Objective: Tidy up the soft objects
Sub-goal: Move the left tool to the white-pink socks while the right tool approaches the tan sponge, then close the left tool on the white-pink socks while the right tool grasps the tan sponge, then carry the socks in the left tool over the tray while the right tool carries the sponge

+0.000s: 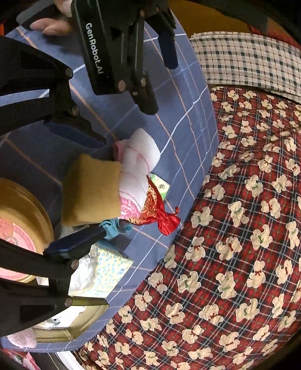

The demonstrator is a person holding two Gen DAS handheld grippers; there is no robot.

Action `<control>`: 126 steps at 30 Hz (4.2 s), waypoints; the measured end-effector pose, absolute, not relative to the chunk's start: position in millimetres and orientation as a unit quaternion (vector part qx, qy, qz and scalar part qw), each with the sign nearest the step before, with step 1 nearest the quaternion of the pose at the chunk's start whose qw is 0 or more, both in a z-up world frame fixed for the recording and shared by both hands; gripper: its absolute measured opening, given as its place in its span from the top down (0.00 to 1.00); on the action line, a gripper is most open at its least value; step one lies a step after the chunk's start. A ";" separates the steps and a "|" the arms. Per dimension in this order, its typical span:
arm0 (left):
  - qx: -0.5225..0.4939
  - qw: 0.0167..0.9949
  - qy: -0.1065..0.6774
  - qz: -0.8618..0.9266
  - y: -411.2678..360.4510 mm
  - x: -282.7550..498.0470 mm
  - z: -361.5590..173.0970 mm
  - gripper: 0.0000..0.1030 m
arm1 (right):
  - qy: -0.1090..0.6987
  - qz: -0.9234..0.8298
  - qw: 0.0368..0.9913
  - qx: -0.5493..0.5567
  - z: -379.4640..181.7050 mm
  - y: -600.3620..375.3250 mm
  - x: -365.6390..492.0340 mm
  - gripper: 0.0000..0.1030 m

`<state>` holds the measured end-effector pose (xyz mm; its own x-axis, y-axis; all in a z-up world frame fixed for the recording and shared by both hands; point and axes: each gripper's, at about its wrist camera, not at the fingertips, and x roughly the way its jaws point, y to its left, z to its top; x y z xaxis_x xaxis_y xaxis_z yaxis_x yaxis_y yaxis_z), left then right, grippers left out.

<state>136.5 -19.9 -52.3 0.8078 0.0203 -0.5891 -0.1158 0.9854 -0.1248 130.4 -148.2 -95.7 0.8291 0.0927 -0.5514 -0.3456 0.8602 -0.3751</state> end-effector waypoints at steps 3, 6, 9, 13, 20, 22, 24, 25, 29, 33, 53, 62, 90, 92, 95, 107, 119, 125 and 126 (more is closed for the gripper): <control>-0.083 0.947 0.310 0.035 -18.9 136.6 -53.1 0.12 | 0.277 0.128 0.921 -0.241 -99.8 -146.5 134.2 0.33; -0.087 0.947 0.309 0.034 -17.4 136.3 -53.2 0.12 | 0.262 0.128 0.925 -0.244 -97.5 -146.7 130.4 0.48; -0.092 0.946 0.309 0.033 -15.5 136.0 -53.5 0.12 | 0.236 0.145 0.936 -0.219 -87.3 -153.0 118.8 0.50; -0.095 0.946 0.309 0.033 -14.8 136.2 -53.9 0.12 | 0.212 0.152 0.949 -0.179 -78.6 -163.9 110.2 0.50; -0.081 0.948 0.309 0.019 -23.5 136.9 -52.9 0.12 | 0.173 0.156 0.966 -0.110 -68.7 -191.7 95.1 0.50; -0.078 0.949 0.306 0.010 -29.4 137.0 -51.5 0.12 | 0.167 0.155 0.969 -0.100 -67.2 -196.5 93.9 0.50; -0.075 0.949 0.306 0.002 -37.0 138.7 -50.6 0.12 | 0.163 0.150 0.971 -0.092 -66.1 -199.5 94.4 0.50; -0.074 0.949 0.306 -0.005 -40.7 139.4 -50.0 0.12 | 0.162 0.150 0.971 -0.090 -66.1 -201.2 94.9 0.50; -0.062 0.949 0.308 -0.023 -58.2 143.8 -48.2 0.12 | 0.154 0.145 0.974 -0.082 -66.1 -205.7 93.3 0.50; -0.049 0.947 0.316 -0.038 -73.1 152.4 -48.1 0.12 | 0.151 0.143 0.975 -0.078 -66.2 -207.6 92.7 0.50; -0.055 0.935 0.343 -0.078 -89.2 175.1 -55.4 0.87 | 0.124 0.138 0.980 -0.077 -64.8 -208.8 83.3 0.50; -0.057 0.961 0.270 -0.027 -78.5 154.3 -40.5 0.87 | 0.113 0.136 0.982 -0.065 -66.6 -215.5 88.5 0.50; -0.018 0.981 0.190 0.029 -85.2 127.7 -26.6 0.87 | 0.095 0.131 0.985 -0.051 -69.1 -230.7 86.2 0.50; -0.019 0.980 0.194 0.030 -84.8 128.4 -27.1 0.87 | 0.096 0.131 0.986 -0.048 -67.9 -233.3 86.9 0.50; -0.023 0.981 0.190 0.032 -85.3 127.4 -26.9 0.87 | 0.100 0.130 0.985 -0.049 -66.9 -234.0 87.8 0.50; -0.024 0.980 0.197 0.024 -90.9 136.1 -28.1 0.87 | 0.131 0.133 0.982 -0.041 -60.6 -242.0 97.1 0.50; -0.018 0.981 0.193 0.017 -103.9 139.6 -27.4 0.87 | 0.153 0.145 0.977 -0.020 -56.2 -256.0 105.7 0.50; -0.025 0.982 0.186 0.014 -107.2 136.4 -26.0 0.87 | 0.141 0.144 0.979 -0.011 -53.2 -263.9 102.8 0.50; -0.026 0.983 0.184 0.014 -108.1 135.8 -25.3 0.87 | 0.139 0.144 0.980 -0.010 -52.6 -265.0 102.5 0.50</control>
<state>135.8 -108.1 -25.3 0.9321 0.0179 -0.3617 -0.0372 0.9982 -0.0463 102.5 -265.0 -52.6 0.9197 0.2798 -0.2753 -0.2853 0.9582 0.0208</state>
